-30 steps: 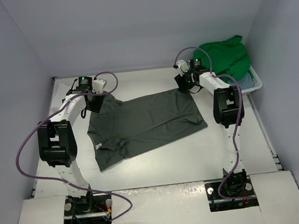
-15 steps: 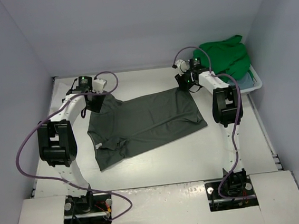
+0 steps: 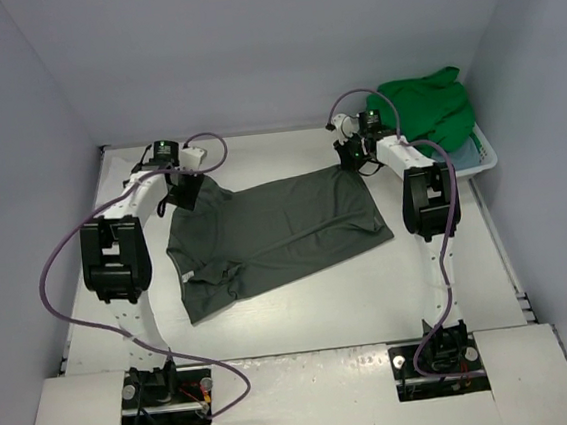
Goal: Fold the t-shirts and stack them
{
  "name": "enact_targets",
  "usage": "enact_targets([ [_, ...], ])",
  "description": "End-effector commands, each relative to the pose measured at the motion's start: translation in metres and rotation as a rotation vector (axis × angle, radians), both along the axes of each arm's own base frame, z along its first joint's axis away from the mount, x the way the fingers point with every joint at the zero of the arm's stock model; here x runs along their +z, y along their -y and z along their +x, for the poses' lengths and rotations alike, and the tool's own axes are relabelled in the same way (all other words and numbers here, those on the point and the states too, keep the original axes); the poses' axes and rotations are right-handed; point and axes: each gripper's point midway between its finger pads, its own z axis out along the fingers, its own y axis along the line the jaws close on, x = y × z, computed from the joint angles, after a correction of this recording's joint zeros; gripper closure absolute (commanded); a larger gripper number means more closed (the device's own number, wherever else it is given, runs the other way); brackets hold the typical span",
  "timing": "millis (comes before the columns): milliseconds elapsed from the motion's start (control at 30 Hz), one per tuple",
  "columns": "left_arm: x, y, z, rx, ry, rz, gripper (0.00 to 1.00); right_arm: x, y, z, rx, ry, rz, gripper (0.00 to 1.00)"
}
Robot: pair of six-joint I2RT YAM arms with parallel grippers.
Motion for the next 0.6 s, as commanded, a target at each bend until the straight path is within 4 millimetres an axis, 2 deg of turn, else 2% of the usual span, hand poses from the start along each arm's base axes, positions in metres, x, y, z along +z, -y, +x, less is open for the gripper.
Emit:
enact_targets([
  [0,0.025,0.009,0.030,-0.034,0.080,-0.040,0.57,0.018,-0.004,-0.003,0.008,0.019,0.007,1.00],
  [100,0.019,0.013,0.045,-0.052,0.079,-0.046,0.57,0.017,-0.005,-0.007,0.012,0.011,0.009,1.00],
  [133,0.028,0.014,0.055,-0.054,0.112,-0.052,0.57,0.017,-0.006,-0.009,0.016,0.011,0.012,1.00],
  [167,0.027,0.014,0.061,-0.053,0.122,-0.050,0.57,0.017,-0.007,-0.010,0.017,0.009,0.014,1.00],
  [233,0.039,0.015,0.076,-0.050,0.176,-0.055,0.57,0.014,-0.008,-0.013,0.020,0.005,0.012,1.00],
  [433,0.047,0.011,0.107,-0.012,0.259,-0.044,0.56,0.006,-0.009,-0.020,0.024,-0.010,0.014,1.00],
  [500,0.044,0.012,0.114,-0.004,0.268,-0.051,0.56,0.006,-0.010,-0.021,0.024,-0.011,0.017,1.00],
  [533,0.035,0.013,0.116,-0.003,0.250,-0.050,0.56,0.005,-0.010,-0.022,0.023,-0.013,0.018,1.00],
  [567,0.040,0.013,0.122,0.004,0.264,-0.055,0.56,0.006,-0.010,-0.023,0.024,-0.012,0.019,1.00],
])
